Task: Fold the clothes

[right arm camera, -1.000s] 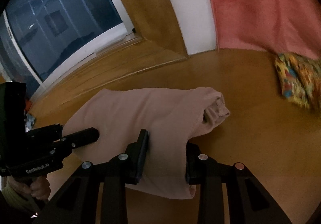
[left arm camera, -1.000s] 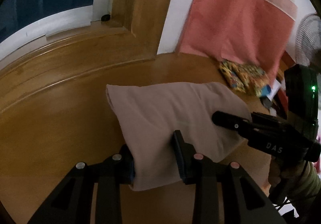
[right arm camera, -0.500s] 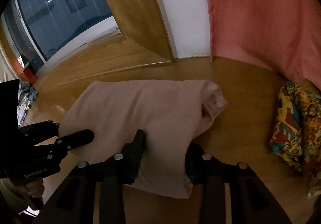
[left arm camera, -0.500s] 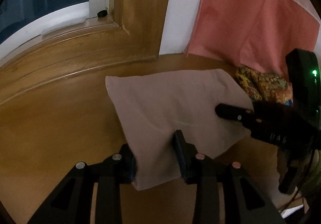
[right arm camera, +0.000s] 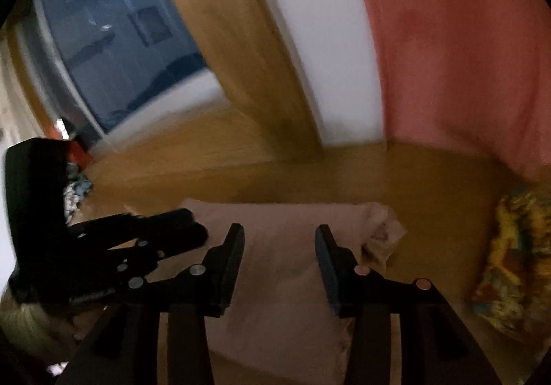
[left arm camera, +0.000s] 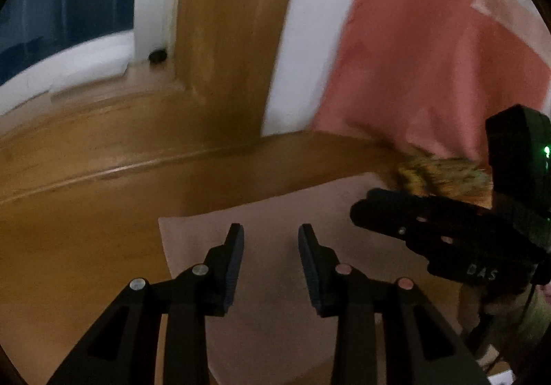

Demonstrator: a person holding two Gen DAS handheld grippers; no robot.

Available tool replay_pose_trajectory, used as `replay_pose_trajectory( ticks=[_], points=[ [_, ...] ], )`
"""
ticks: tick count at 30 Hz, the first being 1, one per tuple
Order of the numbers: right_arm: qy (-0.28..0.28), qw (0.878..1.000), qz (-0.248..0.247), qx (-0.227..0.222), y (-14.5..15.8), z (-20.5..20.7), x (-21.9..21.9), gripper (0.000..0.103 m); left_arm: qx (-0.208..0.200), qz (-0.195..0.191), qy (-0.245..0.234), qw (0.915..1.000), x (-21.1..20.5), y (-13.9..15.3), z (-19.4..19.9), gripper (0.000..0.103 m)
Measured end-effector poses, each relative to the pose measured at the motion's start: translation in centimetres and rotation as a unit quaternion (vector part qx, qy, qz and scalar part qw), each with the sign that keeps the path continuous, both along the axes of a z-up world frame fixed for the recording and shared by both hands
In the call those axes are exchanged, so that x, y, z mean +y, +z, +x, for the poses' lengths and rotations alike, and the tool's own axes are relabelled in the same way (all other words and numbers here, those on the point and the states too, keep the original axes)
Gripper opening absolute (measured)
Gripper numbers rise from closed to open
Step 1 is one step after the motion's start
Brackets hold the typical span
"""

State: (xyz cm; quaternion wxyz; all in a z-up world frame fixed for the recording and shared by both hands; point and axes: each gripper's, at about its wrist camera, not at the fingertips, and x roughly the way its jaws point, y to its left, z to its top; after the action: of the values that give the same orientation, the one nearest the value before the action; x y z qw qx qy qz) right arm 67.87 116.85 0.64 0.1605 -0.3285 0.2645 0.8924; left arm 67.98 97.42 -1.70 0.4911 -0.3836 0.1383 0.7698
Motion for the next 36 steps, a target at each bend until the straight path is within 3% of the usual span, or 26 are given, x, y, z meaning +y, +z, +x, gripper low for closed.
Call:
replay_pose_trajectory(
  ticks=[5,11,17,21,24,26,29,31,36],
  points=[
    [-0.010,1.000,-0.024,-0.002,-1.3,1.0,1.2,0.036,-0.018,0.002,-0.001,0.9998,1.7,-1.8,-1.4,0.031],
    [0.012,0.998,0.054,-0.035,2.5,3.1,-3.1,0.036,-0.017,-0.003,-0.032,0.9993,-0.1,-0.6,0.1,0.031],
    [0.008,0.995,0.059,-0.082,-0.3,3.0,-5.0,0.036,-0.018,-0.034,-0.020,0.9991,-0.1,-3.3,1.1,0.031],
    [-0.013,0.991,0.080,-0.103,1.0,2.9,-6.2,0.039,0.008,-0.051,-0.009,0.9986,-0.6,-2.0,2.5,0.031],
    [-0.027,0.989,0.089,-0.115,1.6,3.4,-7.3,0.049,0.017,-0.069,0.014,0.9974,-1.4,-1.1,3.9,0.031],
    [-0.042,0.989,0.079,-0.115,1.9,4.3,-8.1,0.060,-0.003,-0.068,0.033,0.9971,-2.3,-0.8,4.7,0.032],
    [-0.060,0.990,0.068,-0.113,2.0,5.6,-9.5,0.069,-0.034,-0.060,0.039,0.9969,-3.6,-0.6,6.4,0.032],
    [-0.064,0.989,0.067,-0.116,2.3,6.4,-10.2,0.075,-0.016,-0.069,0.040,0.9967,-4.0,-0.6,7.6,0.032],
    [-0.076,0.985,0.069,-0.137,2.1,7.8,-11.6,0.078,-0.009,-0.087,0.058,0.9945,-4.9,-0.9,8.5,0.037]
  ],
)
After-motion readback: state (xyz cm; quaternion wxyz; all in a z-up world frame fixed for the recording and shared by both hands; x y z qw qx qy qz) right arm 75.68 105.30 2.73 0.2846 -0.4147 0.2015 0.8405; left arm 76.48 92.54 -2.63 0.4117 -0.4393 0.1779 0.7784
